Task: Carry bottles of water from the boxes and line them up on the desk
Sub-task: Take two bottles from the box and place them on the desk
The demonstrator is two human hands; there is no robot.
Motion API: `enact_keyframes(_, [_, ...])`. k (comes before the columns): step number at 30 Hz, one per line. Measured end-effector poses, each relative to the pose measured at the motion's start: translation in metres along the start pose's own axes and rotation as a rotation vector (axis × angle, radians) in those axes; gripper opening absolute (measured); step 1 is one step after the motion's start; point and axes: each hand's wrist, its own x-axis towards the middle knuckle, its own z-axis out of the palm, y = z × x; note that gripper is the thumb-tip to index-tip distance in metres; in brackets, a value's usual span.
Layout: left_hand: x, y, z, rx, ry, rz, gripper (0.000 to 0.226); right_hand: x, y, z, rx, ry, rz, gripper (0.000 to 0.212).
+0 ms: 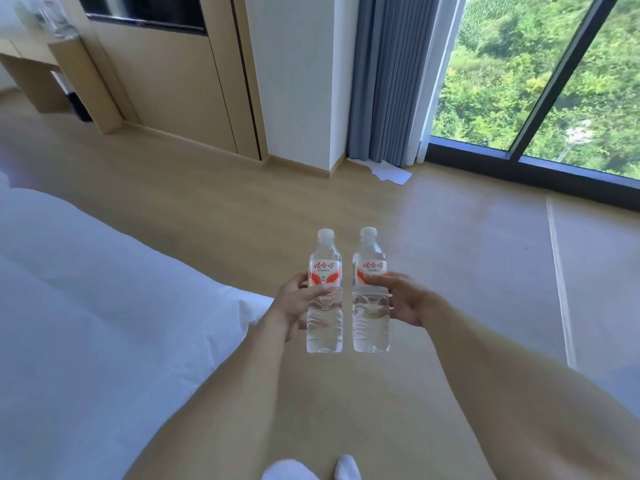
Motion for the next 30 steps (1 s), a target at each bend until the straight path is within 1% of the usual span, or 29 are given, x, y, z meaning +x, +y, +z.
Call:
enact_keyframes(4, [0.047,0.028,0.005,-0.020,0.024,0.007,0.040,0.045,-0.039,-0.013,-0.030,-0.033,0.008,0.046])
enact_keyframes(8, [0.097,0.053,-0.002,-0.036,0.045,0.017,0.055,0.098,-0.070,-0.016,-0.051,-0.042,0.016,0.046])
enact_keyframes(12, [0.153,0.077,-0.018,-0.055,0.045,0.024,0.051,0.158,-0.100,-0.010,-0.081,-0.062,0.025,0.047])
enact_keyframes(13, [0.169,0.084,-0.023,-0.060,0.042,0.026,0.053,0.175,-0.109,-0.007,-0.089,-0.067,0.025,0.048])
enact_keyframes(16, [0.220,0.108,-0.041,-0.080,0.047,0.022,0.069,0.228,-0.141,0.004,-0.118,-0.079,0.029,0.058])
enact_keyframes(17, [0.239,0.118,-0.049,-0.094,0.054,0.020,0.070,0.248,-0.154,0.009,-0.125,-0.082,0.032,0.060])
enact_keyframes(21, [0.309,0.166,-0.085,-0.125,0.096,-0.007,0.049,0.326,-0.209,0.035,-0.151,-0.093,0.046,0.059])
enact_keyframes(22, [0.325,0.179,-0.095,-0.132,0.106,-0.005,0.047,0.345,-0.223,0.042,-0.156,-0.100,0.041,0.058])
enact_keyframes(26, [0.379,0.230,-0.133,-0.141,0.169,0.013,0.052,0.413,-0.275,0.074,-0.168,-0.133,0.034,0.056])
enact_keyframes(30, [0.420,0.270,-0.169,-0.172,0.211,0.023,0.053,0.474,-0.318,0.102,-0.178,-0.185,0.031,0.058])
